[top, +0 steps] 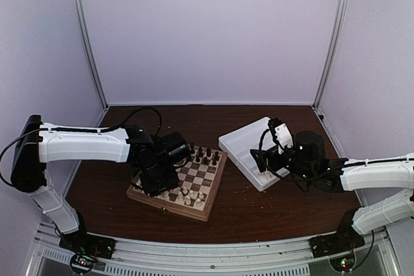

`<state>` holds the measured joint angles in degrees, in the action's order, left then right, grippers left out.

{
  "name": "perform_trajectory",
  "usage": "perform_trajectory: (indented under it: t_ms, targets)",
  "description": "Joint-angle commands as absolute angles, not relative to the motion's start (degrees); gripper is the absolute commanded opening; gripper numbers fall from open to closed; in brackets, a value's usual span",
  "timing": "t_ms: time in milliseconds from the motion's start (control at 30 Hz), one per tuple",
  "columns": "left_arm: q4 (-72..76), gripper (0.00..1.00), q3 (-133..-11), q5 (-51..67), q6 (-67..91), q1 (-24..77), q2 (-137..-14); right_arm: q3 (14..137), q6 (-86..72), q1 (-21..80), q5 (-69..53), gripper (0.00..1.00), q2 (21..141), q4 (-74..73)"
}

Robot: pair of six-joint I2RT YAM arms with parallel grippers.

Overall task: Set up the chess pieces on the board
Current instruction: Adjust the chess piece on the chessboard.

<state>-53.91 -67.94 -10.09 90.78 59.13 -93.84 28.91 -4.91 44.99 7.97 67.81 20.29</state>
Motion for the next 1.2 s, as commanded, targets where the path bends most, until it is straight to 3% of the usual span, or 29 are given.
perform_trajectory:
  t_ms: [0,900,1167]
  targets:
    - [-52.1,0.40,-67.8,-8.7,90.9,58.5,-94.5,29.3,-5.2,44.8,8.5,1.00,67.0,20.5]
    - [-54.2,0.38,-66.4,-5.6,93.1,57.9,-94.7,29.5,-5.1,44.8,8.6,1.00,67.2,20.3]
    - [-54.0,0.33,-66.8,-5.6,92.5,57.9,-95.4,29.4,-5.1,44.8,8.6,1.00,66.9,20.2]
